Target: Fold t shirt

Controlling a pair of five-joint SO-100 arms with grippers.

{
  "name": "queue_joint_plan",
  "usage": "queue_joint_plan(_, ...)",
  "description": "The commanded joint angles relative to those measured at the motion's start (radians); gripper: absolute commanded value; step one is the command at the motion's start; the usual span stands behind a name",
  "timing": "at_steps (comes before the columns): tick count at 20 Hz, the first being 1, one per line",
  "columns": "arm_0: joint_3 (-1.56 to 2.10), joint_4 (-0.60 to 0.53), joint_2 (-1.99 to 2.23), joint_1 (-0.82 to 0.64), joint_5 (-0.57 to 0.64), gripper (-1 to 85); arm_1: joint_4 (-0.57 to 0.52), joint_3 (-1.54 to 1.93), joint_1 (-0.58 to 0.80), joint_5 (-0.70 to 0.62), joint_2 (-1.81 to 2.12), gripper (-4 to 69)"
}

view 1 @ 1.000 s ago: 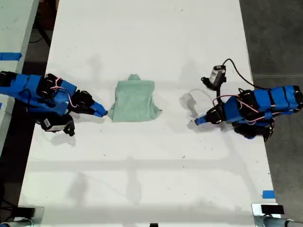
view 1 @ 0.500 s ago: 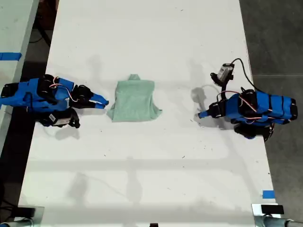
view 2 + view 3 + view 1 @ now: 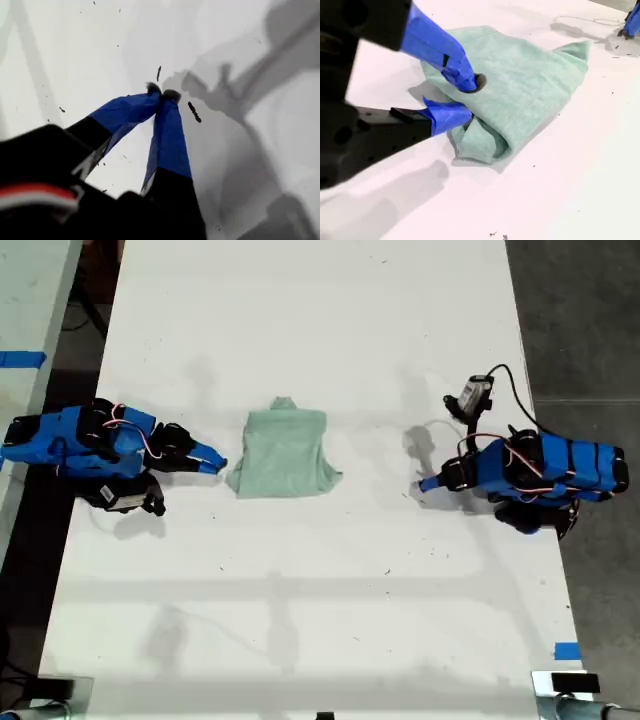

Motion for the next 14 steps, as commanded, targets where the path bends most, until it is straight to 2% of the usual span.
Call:
queue_joint_plan(1,0.041,0.005,0.005,-0.02,0.009,3.4,0.002,0.061,-0.006,0.009,0.012,0.8)
queue_joint_plan(8,0.041,0.005,-0.002,-0.029,0.009,1.5,0.002,0.061,-0.006,0.017,0.012,0.8)
queue_joint_plan(11,0.041,0.005,0.002,-0.005,0.002,4.1,0.002,0.061,-0.009,0.02,0.012,0.8)
queue_joint_plan(13,0.041,0.005,0.002,-0.034,0.008,17.2,0.002,0.061,-0.009,0.021,0.012,0.8)
queue_joint_plan(14,0.041,0.005,0.002,-0.086,0.012,17.3,0.002,0.061,-0.009,0.021,0.012,0.8)
